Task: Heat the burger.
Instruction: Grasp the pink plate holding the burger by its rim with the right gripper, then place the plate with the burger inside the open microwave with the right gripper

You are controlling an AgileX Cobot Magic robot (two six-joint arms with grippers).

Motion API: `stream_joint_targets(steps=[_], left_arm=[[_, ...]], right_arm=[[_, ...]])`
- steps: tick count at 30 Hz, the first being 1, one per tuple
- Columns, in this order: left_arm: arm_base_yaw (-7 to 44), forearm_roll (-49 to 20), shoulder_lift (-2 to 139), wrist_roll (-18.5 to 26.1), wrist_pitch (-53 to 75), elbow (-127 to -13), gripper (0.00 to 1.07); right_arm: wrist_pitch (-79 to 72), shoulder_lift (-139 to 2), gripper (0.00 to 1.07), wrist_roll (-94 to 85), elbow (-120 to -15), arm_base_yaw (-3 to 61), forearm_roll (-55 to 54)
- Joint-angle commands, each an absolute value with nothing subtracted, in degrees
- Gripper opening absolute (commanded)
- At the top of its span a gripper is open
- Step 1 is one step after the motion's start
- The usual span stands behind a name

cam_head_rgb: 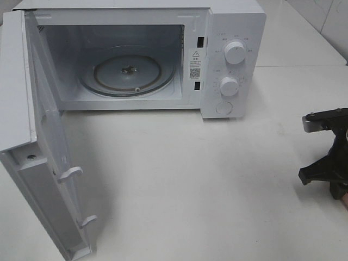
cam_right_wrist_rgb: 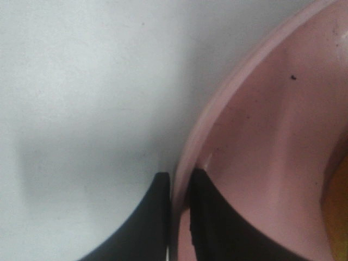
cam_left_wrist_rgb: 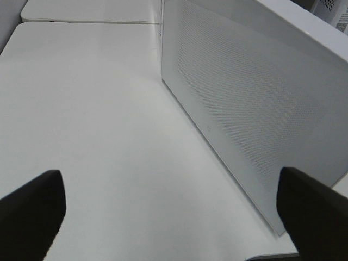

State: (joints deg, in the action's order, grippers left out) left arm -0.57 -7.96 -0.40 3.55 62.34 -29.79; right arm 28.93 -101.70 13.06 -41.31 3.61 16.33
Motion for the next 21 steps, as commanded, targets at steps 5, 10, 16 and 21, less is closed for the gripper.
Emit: stream_joint_targets(steps=[5, 10, 16, 21], left_arm=[[-0.2, -7.9, -1.3, 3.2, 61.5, -29.7, 0.98], [-0.2, -7.9, -1.3, 3.2, 61.5, -29.7, 0.98], [-0.2, -7.9, -1.3, 3.2, 61.5, -29.7, 0.98], [-0.2, -7.9, -1.3, 3.2, 61.5, -29.7, 0.98]], right_arm=[[33.6, -97.8, 0.00, 17.1, -41.1, 5.6, 20.3], [37.2, -96.2, 0.00, 20.6, -41.1, 7.3, 24.4], [40.5, -95.1, 0.00, 25.1, -41.1, 10.6, 29.3], [43.4, -92.9, 0.00, 26.5, -41.1, 13.4, 31.2]])
